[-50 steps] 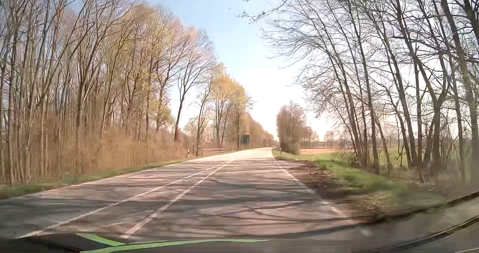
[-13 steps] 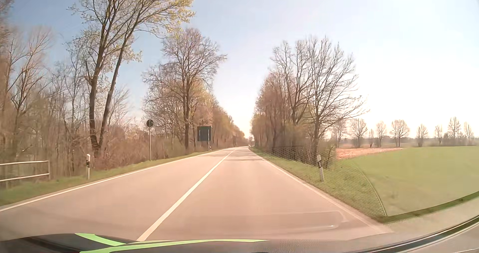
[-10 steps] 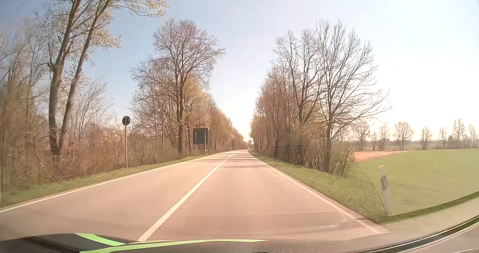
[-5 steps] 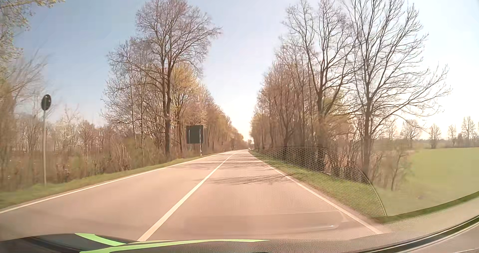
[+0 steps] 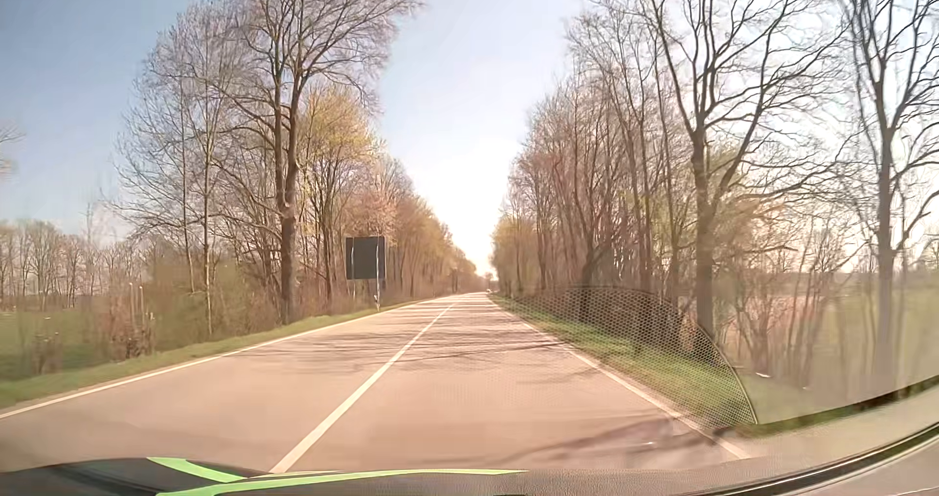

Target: Follow the waypoints while adhering to traffic rules and regulations

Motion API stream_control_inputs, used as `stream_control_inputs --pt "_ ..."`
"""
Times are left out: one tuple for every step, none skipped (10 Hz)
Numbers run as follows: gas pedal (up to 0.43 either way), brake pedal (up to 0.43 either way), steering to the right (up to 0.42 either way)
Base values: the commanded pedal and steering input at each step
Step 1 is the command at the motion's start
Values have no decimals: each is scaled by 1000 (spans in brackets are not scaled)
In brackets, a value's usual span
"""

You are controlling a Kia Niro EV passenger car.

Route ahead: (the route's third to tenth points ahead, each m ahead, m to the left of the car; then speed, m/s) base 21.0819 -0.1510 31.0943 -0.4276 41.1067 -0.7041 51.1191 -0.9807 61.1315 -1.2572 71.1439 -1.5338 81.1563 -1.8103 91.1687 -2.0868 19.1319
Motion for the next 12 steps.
stream_control_inputs --pt "390 0 0" --pt "390 0 0" --pt "390 0 0" --pt "390 0 0" --pt "390 0 0" --pt "378 0 0" --pt "378 0 0" --pt "378 0 0" --pt "378 0 -1" --pt "378 0 0" --pt "370 0 0" --pt "370 0 0"
